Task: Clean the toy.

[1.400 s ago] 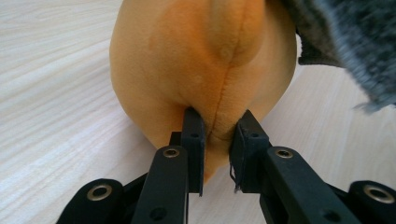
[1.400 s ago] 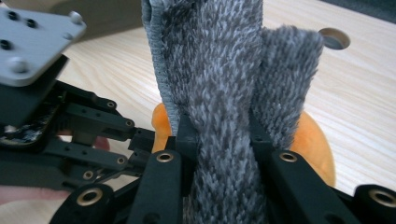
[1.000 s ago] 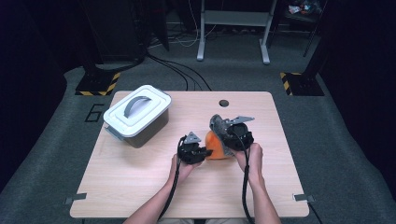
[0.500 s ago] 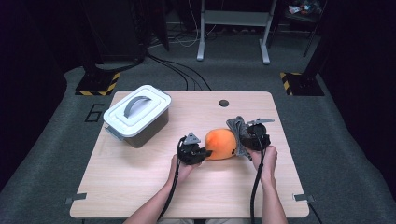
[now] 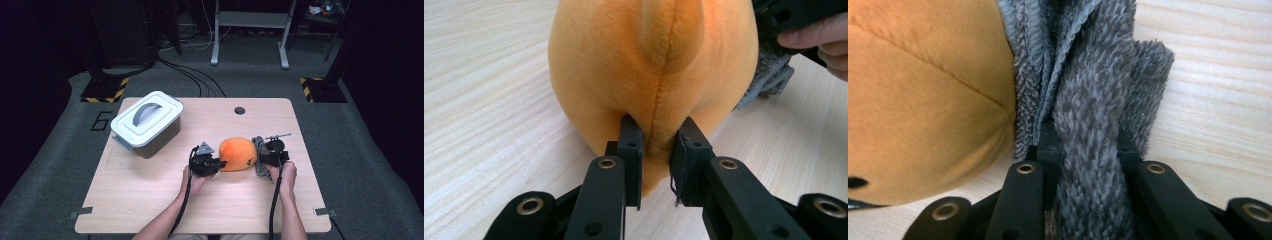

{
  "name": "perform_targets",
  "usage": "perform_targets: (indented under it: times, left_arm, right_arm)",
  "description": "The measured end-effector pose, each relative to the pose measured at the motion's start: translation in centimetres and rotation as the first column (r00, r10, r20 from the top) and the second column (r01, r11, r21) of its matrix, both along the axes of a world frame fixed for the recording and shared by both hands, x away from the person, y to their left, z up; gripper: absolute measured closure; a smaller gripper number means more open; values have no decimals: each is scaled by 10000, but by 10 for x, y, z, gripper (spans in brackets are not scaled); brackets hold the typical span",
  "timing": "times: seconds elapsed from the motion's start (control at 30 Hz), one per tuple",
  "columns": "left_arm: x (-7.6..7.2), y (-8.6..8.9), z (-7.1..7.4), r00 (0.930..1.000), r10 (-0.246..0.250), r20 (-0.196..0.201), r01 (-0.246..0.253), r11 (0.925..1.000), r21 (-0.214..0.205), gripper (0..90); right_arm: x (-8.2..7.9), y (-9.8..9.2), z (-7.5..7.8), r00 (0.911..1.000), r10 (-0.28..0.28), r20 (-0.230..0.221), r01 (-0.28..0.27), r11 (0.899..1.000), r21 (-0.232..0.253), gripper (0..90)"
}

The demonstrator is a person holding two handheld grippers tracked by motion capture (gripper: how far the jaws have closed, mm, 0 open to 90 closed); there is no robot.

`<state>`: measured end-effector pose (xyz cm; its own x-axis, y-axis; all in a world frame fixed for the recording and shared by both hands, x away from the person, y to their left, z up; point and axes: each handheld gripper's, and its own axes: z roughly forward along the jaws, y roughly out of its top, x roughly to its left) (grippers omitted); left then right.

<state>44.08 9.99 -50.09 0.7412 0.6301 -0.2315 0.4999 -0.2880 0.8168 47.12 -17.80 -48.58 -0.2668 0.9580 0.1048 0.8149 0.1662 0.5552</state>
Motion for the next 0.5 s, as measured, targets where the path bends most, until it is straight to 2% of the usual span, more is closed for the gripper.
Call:
perform_targets:
  times: [0.07,0.13,0.17,0.2,0.27,0.33,0.43,0.5]
  left_arm:
    - [-1,0,0,9999,96,-76,-97,9999,-93,767]
    - [0,0,0,9999,106,-3,-106,9999,-94,767]
    - [-1,0,0,9999,109,-38,-109,9999,-65,767]
    - [0,0,0,9999,-2,105,2,10000,36,767]
    - [0,-1,1,9998,18,193,-20,9999,99,767]
    - [0,-2,1,9997,34,245,-37,9999,124,767]
    - [0,-2,1,9996,-4,285,-1,9999,152,767]
    - [0,-2,2,9996,-42,278,34,9997,257,767]
  right_arm:
    - [-4,0,7,9998,-17,212,16,10000,38,737]
    - [-11,0,24,9979,-36,647,27,9999,129,738]
    - [-13,-1,31,9955,98,946,-109,9999,121,738]
    - [-18,1,43,9913,212,1298,-234,9996,156,737]
    - [-25,7,59,9852,466,1648,-517,9983,269,737]
    - [-33,17,77,9724,928,2143,-1038,9938,405,737]
    - [-39,34,92,9549,1621,2488,-1775,9833,405,735]
    - [-40,46,97,9433,2022,2632,-2183,9753,332,735]
